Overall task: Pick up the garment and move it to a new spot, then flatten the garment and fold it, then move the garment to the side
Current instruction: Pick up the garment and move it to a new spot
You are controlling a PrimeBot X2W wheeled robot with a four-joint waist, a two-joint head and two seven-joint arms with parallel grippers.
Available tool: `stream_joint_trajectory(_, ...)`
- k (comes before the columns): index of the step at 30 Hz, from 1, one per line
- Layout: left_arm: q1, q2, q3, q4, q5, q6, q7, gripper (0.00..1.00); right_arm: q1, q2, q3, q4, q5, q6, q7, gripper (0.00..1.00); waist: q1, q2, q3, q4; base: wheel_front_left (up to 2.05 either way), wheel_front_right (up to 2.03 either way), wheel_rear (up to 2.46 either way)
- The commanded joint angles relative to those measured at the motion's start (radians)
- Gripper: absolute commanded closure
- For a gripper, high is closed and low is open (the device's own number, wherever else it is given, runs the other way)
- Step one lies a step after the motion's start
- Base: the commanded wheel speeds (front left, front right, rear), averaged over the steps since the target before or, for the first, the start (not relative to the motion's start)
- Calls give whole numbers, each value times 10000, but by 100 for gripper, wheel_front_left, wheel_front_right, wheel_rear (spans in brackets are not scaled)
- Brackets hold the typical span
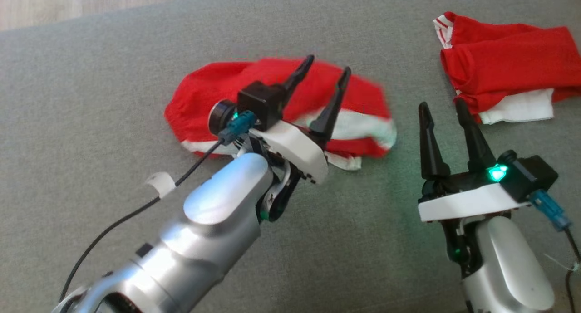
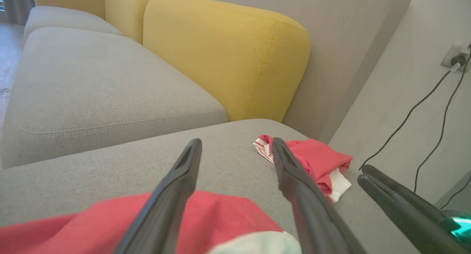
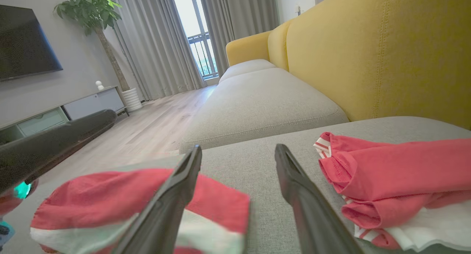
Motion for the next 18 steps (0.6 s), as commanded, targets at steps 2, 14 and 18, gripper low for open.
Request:
stream_joint_trajectory(2,-568,61,224,57,-176,130,-418,0,-411,-16,55,-341,70,-9,-105,0,-1,0,14,162,0,0,0)
stream_joint_trajectory(14,528,1672,1856,-189,517,-141,-1140,0,139,-16,-673,-206,-283,-9,-107,0,-1,0,-796,1432,0,0,0)
stream_joint_trajectory(18,2029,2498,2601,-941,762,-132,-1143,0,372,-16,-849,-96,-313,-9,-108,0,-1,0,-1068,1711,0,0,0)
